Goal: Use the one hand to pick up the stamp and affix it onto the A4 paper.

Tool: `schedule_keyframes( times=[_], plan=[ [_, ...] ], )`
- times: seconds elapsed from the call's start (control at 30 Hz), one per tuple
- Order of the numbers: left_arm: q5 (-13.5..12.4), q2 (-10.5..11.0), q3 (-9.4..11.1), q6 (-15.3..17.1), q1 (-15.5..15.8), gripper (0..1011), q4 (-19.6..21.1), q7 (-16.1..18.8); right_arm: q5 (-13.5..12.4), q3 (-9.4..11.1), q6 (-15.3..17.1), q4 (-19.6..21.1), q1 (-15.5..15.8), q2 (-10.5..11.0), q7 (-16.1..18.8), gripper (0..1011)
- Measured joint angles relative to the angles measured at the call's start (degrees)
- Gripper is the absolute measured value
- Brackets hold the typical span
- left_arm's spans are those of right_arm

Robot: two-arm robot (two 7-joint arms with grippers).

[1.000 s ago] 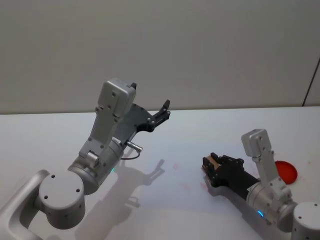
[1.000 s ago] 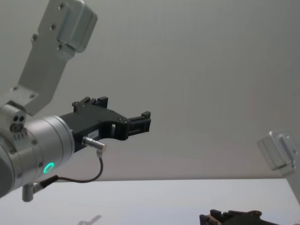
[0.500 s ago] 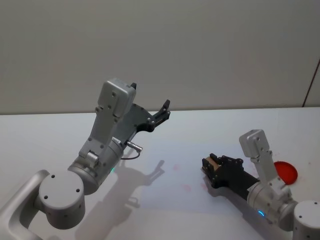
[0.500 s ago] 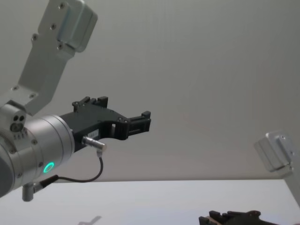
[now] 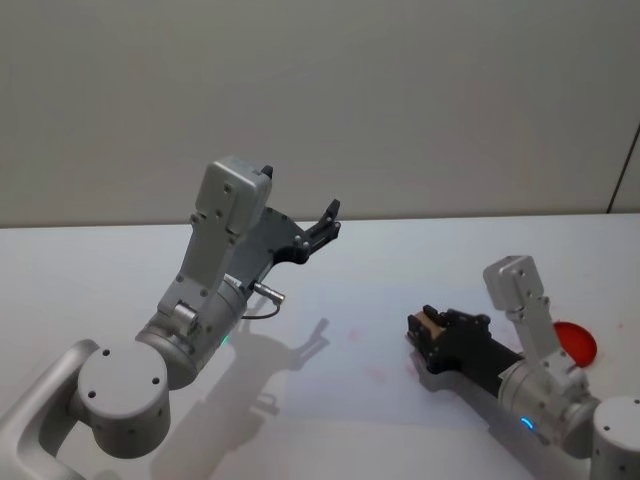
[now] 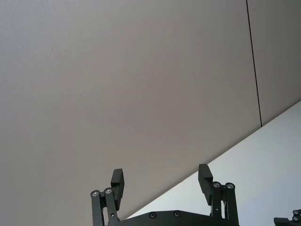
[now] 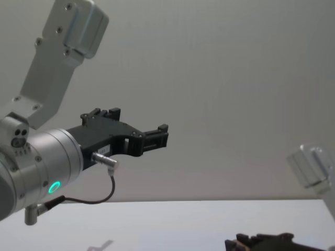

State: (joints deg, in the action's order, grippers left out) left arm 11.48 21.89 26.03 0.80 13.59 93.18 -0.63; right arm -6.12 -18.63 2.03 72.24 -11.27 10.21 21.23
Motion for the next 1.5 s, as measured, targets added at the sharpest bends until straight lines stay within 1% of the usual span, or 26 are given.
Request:
schedule_keyframes(
  times=[0.17, 0.27, 0.4, 0.5, 0.53, 0.6, 0.73, 0.9, 0.93, 1.13, 1.33, 1.5],
  plan=[
    [0.0, 0.0, 0.0, 0.0, 0.0, 1001, 0.0, 0.0, -1.5, 0.4, 0.1, 1.7, 0.0, 0.2, -0.1, 214],
    [0.0, 0.0, 0.0, 0.0, 0.0, 1001, 0.0, 0.0, -2.9, 0.8, 0.3, 3.8, 0.2, 0.5, -0.2, 216],
    [0.0, 0.0, 0.0, 0.0, 0.0, 1001, 0.0, 0.0, -4.2, 1.3, 0.4, 5.5, 0.6, 0.9, -0.4, 214],
    [0.0, 0.0, 0.0, 0.0, 0.0, 1001, 0.0, 0.0, -5.6, 1.9, 0.6, 7.8, 1.4, 1.7, -0.7, 214],
    [0.0, 0.0, 0.0, 0.0, 0.0, 1001, 0.0, 0.0, -5.6, 1.9, 0.6, 7.8, 1.4, 1.7, -0.7, 216],
    [0.0, 0.0, 0.0, 0.0, 0.0, 1001, 0.0, 0.0, -6.4, 2.3, 0.7, 9.1, 2.0, 2.3, -0.9, 216],
    [0.0, 0.0, 0.0, 0.0, 0.0, 1001, 0.0, 0.0, -7.6, 3.1, 0.8, 11.6, 3.4, 3.8, -1.0, 214],
    [0.0, 0.0, 0.0, 0.0, 0.0, 1001, 0.0, 0.0, -8.4, 4.2, 0.7, 13.4, 4.9, 5.5, -1.0, 216],
    [0.0, 0.0, 0.0, 0.0, 0.0, 1001, 0.0, 0.0, -8.6, 4.6, 0.6, 13.9, 5.5, 6.2, -1.0, 214],
    [0.0, 0.0, 0.0, 0.0, 0.0, 1001, 0.0, 0.0, -9.1, 6.2, 0.1, 15.0, 7.5, 8.8, -1.1, 216],
    [0.0, 0.0, 0.0, 0.0, 0.0, 1001, 0.0, 0.0, -9.0, 7.6, -0.2, 14.9, 9.0, 10.9, -2.0, 216],
    [0.0, 0.0, 0.0, 0.0, 0.0, 1001, 0.0, 0.0, -8.4, 8.4, -0.4, 13.8, 9.7, 12.0, -2.7, 216]
  ],
)
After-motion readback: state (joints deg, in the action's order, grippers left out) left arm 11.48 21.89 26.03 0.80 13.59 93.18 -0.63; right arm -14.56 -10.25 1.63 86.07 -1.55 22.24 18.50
